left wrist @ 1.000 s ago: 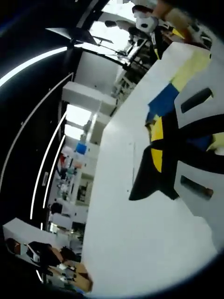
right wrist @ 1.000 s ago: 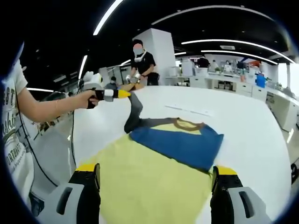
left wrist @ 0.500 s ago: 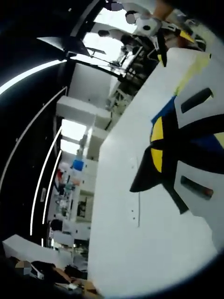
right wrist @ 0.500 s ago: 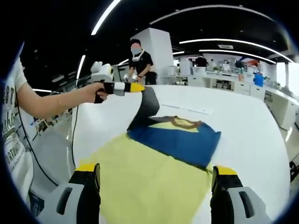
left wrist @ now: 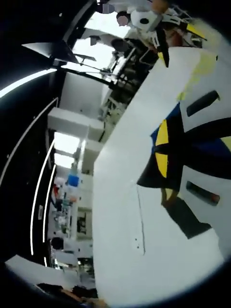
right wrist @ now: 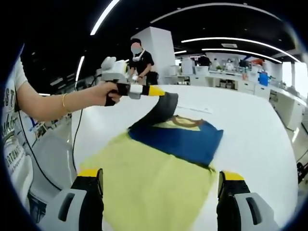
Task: Fold the garment on the visible template until the final outline fits inside the template.
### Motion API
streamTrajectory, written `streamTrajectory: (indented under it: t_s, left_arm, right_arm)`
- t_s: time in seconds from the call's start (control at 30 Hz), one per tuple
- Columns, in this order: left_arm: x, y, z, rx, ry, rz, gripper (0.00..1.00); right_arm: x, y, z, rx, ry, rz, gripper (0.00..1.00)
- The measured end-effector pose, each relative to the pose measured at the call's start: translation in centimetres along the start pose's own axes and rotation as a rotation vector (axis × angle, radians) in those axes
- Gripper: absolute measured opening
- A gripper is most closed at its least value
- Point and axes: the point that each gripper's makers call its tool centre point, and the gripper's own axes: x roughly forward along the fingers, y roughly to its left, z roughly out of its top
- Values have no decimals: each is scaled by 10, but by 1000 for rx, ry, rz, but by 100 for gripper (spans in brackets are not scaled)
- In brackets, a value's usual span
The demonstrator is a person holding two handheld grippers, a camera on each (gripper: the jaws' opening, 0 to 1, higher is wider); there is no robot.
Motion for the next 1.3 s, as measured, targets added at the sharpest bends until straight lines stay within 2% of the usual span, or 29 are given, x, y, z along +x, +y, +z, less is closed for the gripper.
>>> streamTrajectory:
  t_s: [0.07,0.1,0.3,0.5,0.67,0.87,1.0,1.13,1.3]
  left_arm:
    - [8,-9,-14,41,45,-6,1]
    - [9,-10,-17,48,52,-6,1]
    - [25,-22,-62,130,164,-6,1]
    - [34,-31,-93,133,228,-22,1]
    - [38,-38,-112,144,264,-41,1]
    - [40,-43,-130,168,305,-74,3]
    - [40,-47,-135,166,315,-104,8]
    - [38,-54,-136,185,306,-129,18]
    - [35,-57,-128,195,253,-128,36]
  right_arm:
    - [-1,-2,-2,4,2,-4,98]
    - [-1,-2,-4,5,5,-6,98]
    - [-3,-7,-12,15,21,-14,98]
    - [-3,-9,-12,22,16,-16,98]
    - [-4,-11,-14,30,11,-20,98]
    - [-8,-13,-18,42,10,-29,98]
    - [-11,-15,-20,51,7,-34,98]
    - [-11,-15,-21,56,5,-36,98]
    - [-11,-14,-19,54,-4,-32,99]
